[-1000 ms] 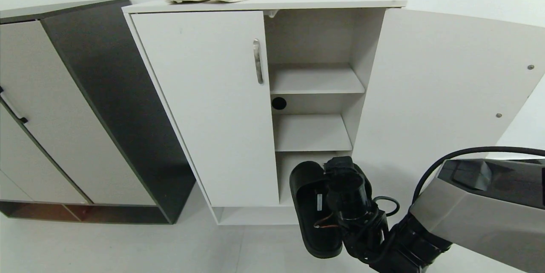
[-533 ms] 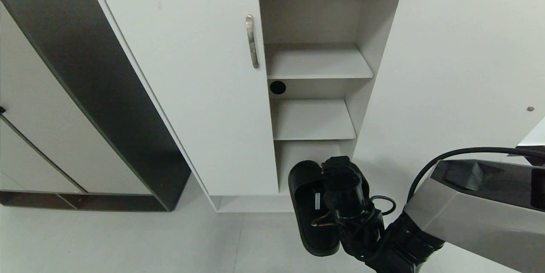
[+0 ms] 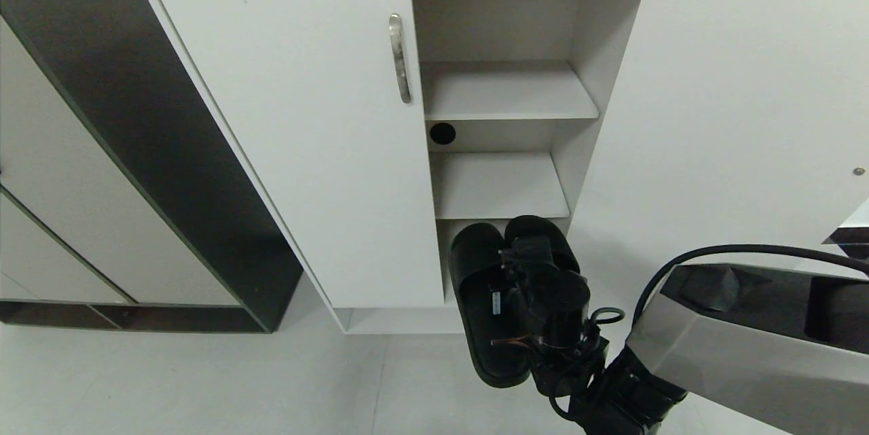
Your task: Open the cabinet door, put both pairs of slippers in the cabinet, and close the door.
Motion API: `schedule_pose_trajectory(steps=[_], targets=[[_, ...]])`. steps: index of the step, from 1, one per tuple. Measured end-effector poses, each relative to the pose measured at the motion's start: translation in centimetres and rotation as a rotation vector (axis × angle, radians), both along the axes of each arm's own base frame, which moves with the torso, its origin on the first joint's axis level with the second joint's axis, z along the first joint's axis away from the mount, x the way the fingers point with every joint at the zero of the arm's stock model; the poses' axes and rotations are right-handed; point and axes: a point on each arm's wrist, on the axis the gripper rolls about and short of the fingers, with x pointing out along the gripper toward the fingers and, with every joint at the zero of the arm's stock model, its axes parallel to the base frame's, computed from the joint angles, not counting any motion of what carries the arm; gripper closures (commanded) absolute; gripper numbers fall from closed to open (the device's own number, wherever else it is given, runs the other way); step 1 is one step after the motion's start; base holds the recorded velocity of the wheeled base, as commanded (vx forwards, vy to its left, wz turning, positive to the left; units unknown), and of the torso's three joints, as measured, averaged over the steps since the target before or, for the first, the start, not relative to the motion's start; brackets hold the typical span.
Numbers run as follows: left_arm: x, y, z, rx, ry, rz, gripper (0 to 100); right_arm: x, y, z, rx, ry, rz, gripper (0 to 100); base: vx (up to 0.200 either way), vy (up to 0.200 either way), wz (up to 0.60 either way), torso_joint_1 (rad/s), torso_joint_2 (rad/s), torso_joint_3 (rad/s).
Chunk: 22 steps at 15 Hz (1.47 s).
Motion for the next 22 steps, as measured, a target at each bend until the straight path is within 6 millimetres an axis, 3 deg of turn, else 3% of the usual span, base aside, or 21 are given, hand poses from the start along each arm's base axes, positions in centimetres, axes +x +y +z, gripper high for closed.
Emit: schedule_pose_trajectory(steps=[6,20,22], targets=[[0.0,0.0,0.0,0.0,0.0,0.0,100,1.4,-1.0,-2.0,0.018,0.038,-0.047,100,0.0,0.0,0.0,0.0,0.0,0.0],[0.0,0.0,0.0,0.0,0.0,0.0,100,1.8,-1.0,-0.5,0.04,0.015,-0.053,100,0.2,0.0,0.0,0.003,0.0,0.002],[0.0,0.0,0.0,0.0,0.0,0.0,100,1.9,-0.9,-0.8,0.038,0.019,-0.053,100,0.0,0.0,0.0,0.0,0.0,0.0]])
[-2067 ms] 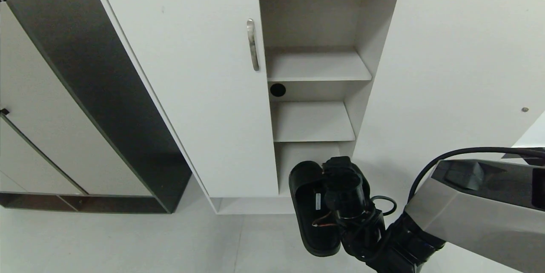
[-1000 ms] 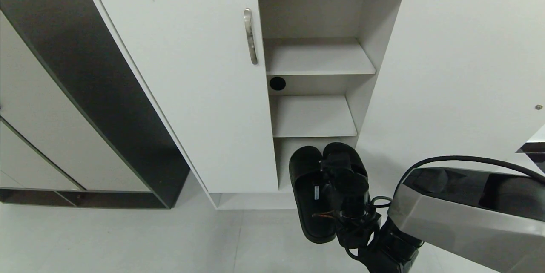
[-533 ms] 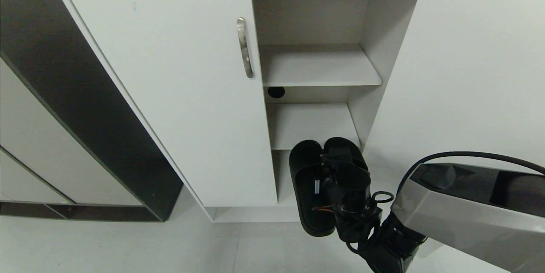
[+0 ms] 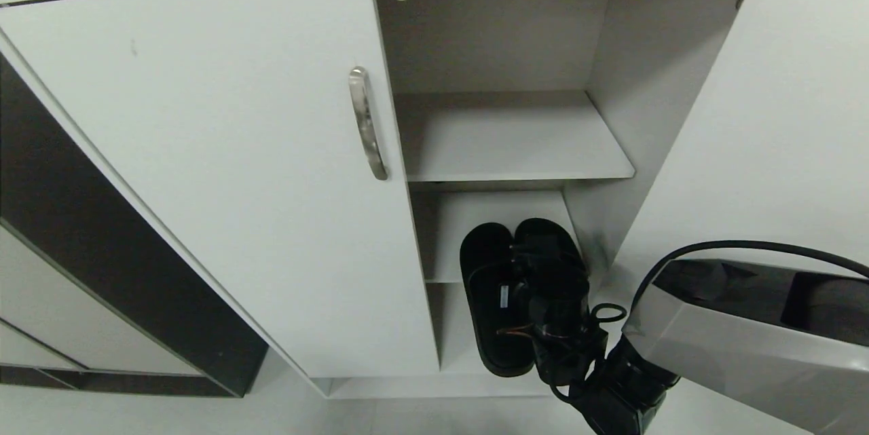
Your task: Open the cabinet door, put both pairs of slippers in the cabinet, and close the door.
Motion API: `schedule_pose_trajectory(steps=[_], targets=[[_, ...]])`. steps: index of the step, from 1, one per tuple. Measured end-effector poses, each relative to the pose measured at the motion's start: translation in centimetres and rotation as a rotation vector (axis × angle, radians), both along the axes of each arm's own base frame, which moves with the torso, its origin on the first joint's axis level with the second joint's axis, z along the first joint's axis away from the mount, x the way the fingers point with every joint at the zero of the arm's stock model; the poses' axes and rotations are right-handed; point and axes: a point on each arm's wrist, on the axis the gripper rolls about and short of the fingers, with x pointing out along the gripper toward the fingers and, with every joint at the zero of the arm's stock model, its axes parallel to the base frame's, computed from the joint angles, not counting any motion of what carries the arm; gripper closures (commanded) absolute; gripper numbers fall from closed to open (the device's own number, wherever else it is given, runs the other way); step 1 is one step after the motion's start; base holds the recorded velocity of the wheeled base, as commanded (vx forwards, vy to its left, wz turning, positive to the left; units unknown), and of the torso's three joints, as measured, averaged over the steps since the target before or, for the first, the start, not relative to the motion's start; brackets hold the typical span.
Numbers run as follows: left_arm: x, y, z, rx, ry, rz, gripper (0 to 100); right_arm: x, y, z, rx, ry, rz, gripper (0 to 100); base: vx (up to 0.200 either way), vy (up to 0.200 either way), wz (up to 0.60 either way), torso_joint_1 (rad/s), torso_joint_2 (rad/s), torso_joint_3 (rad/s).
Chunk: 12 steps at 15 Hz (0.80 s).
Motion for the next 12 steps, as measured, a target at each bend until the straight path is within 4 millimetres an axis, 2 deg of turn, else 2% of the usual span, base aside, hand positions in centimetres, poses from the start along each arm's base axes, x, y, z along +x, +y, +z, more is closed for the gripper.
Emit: schedule_pose_trajectory(steps=[3,12], targets=[[0.0,0.0,0.0,0.0,-0.001,0.0,100,0.8,0.7,-0.1,0.04,-0.003,-0.003,100,0.0,0.0,0.0,0.0,0.0,0.0],[0.0,0.0,0.0,0.0,0.0,0.0,100,8.2,1.3,1.2,0.083,-0.005,-0.097,100,0.0,0.0,0.0,0.0,0.0,0.0]])
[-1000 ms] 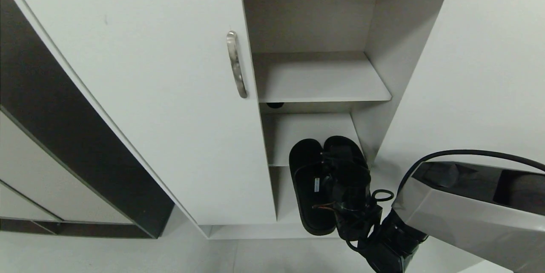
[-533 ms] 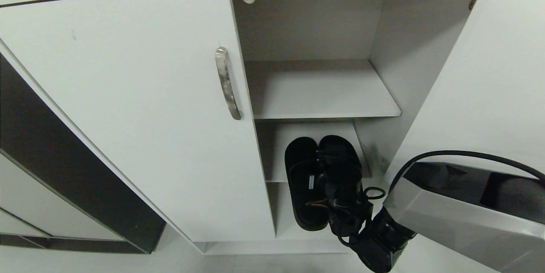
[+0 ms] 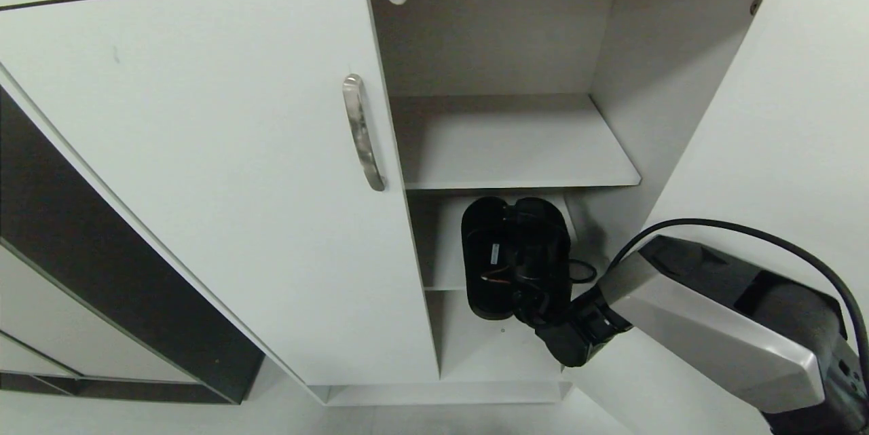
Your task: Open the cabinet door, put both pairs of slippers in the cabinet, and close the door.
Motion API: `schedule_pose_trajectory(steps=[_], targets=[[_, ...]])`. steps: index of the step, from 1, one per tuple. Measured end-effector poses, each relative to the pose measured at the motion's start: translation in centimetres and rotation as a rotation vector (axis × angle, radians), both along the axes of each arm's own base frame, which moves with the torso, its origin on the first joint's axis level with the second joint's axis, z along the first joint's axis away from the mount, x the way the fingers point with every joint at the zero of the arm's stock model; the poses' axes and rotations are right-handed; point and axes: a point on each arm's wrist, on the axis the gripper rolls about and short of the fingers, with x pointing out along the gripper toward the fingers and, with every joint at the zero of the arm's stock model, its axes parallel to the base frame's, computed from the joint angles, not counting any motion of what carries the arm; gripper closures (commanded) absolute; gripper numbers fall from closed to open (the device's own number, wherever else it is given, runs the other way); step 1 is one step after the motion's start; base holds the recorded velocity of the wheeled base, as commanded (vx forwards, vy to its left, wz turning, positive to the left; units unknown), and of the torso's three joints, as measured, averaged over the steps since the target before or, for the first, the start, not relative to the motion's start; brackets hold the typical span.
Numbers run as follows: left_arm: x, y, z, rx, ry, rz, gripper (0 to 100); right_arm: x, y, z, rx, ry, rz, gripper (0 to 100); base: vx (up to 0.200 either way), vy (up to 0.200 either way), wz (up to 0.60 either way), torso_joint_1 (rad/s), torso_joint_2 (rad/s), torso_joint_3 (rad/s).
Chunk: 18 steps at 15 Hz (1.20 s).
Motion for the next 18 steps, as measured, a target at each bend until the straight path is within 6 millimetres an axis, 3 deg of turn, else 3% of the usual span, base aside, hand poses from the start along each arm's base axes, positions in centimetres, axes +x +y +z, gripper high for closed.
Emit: schedule_pose_trajectory(steps=[6,18], targets=[[0.0,0.0,0.0,0.0,0.0,0.0,100,3.1,-0.2,0.9,-0.005,0.005,-0.034,100,0.0,0.0,0.0,0.0,0.0,0.0],[0.0,0.0,0.0,-0.001,0.0,0.001,100,4.2,0.3,0.3,-0.016,0.013,-0.035,100,0.0,0.0,0.0,0.0,0.0,0.0]])
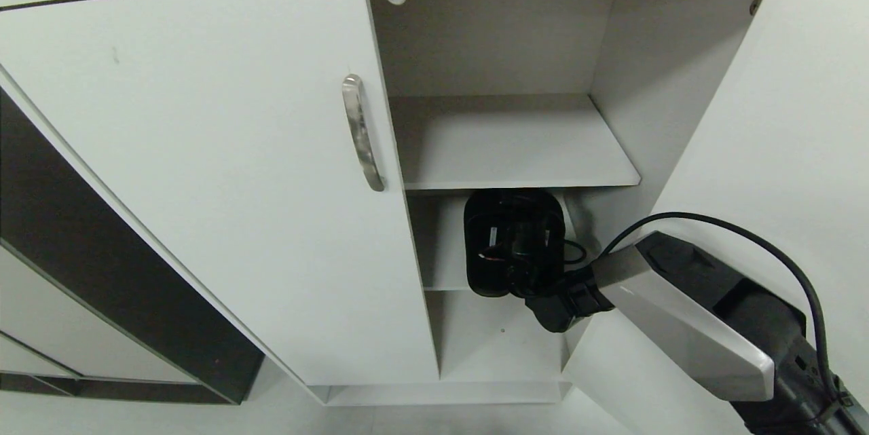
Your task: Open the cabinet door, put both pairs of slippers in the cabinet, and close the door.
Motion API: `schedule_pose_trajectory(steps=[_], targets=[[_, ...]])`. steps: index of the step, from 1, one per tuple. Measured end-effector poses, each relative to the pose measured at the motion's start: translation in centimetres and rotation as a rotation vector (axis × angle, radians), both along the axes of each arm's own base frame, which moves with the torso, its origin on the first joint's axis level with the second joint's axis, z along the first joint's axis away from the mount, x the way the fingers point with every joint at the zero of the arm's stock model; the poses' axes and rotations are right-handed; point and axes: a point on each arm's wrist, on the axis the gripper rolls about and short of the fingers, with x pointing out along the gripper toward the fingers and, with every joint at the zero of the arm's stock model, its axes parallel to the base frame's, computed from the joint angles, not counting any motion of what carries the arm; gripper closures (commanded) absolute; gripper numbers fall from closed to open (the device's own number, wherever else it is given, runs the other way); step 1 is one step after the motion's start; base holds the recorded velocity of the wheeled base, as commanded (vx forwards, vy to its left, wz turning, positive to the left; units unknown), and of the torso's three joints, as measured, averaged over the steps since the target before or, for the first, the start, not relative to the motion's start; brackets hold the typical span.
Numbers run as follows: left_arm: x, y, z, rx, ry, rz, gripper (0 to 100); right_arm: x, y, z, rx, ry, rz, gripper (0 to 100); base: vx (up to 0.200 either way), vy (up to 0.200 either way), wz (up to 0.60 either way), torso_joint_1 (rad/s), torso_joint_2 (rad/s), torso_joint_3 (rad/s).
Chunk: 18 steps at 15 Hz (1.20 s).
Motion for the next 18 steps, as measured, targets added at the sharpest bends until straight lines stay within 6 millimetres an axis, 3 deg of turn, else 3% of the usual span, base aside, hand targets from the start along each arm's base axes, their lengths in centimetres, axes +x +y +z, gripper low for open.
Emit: schedule_pose_trajectory(steps=[3,4,11,18], targets=[[0.0,0.0,0.0,0.0,0.0,0.0,100,0.0,0.0,-0.3,-0.005,0.005,0.0,100,0.0,0.0,0.0,0.0,0.0,0.0],[0.0,0.0,0.0,0.0,0.0,0.001,100,0.0,0.0,-0.3,-0.005,0.006,0.0,0,0.0,0.0,0.0,0.0,0.0,0.0],[0.0,0.0,0.0,0.0,0.0,0.001,100,-1.1,-0.6,-1.6,-0.038,0.046,-0.001,0,0.0,0.0,0.0,0.0,0.0,0.0],[0.0,0.0,0.0,0.0,0.0,0.001,100,-7.1,-1.6,-0.4,-0.048,0.058,0.053,0,0.0,0.0,0.0,0.0,0.0,0.0]])
